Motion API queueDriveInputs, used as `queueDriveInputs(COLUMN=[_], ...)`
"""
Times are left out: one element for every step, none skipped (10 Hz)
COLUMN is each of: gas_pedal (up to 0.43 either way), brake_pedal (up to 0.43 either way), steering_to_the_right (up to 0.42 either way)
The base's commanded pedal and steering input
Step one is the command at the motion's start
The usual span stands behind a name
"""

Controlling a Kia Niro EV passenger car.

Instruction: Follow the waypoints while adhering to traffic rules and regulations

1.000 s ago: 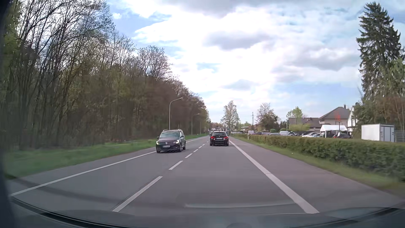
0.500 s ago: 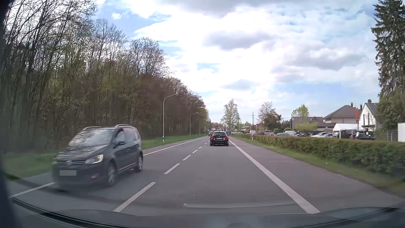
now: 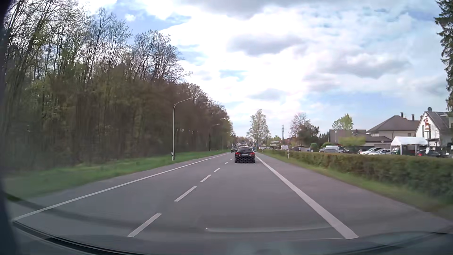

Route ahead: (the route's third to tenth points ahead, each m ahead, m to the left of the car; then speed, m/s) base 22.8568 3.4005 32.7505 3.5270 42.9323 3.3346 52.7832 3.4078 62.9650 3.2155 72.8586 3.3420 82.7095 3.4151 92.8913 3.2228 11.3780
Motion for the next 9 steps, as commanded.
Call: queueDriveInputs(gas_pedal=[0.118, 0.11, 0.098, 0.098, 0.087, 0.079, 0.059, 0.047, 0.039], brake_pedal=[0.0, 0.0, 0.0, 0.0, 0.0, 0.0, 0.0, 0.0, 0.0], steering_to_the_right=[-0.001, -0.001, 0.0, 0.0, 0.0, 0.0, 0.0, 0.0, 0.0])
